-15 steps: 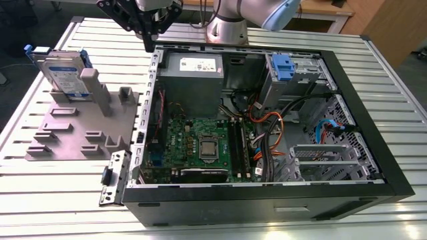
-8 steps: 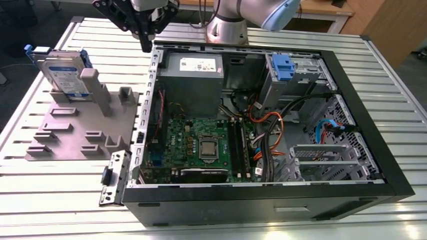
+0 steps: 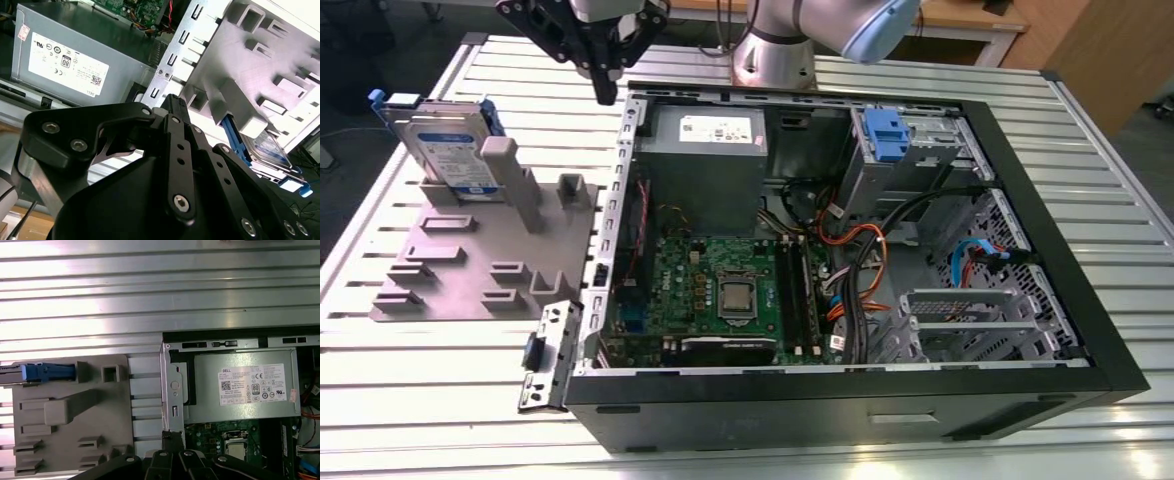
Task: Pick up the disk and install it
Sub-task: 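Reach for the disk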
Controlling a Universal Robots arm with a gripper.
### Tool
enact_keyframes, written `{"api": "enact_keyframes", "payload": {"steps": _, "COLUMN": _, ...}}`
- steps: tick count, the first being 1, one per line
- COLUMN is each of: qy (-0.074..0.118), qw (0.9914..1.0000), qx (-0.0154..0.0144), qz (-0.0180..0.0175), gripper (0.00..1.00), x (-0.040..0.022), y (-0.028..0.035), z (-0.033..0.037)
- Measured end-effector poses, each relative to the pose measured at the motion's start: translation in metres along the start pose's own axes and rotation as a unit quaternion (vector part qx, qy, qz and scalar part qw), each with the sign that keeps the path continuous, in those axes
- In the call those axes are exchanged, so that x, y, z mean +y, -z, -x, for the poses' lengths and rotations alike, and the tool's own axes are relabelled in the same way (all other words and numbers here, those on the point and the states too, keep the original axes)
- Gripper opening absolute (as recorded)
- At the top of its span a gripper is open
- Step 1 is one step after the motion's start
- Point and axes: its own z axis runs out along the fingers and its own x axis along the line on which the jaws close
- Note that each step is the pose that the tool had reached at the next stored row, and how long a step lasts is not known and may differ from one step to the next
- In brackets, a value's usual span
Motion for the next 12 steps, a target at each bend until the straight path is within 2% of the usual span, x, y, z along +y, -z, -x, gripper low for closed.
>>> {"api": "enact_keyframes", "payload": {"steps": 12, "qy": 0.0, "qw": 1.0, "qx": 0.0, "qz": 0.0, "gripper": 0.11, "x": -0.0006, "y": -0.0002, "z": -0.0075}}
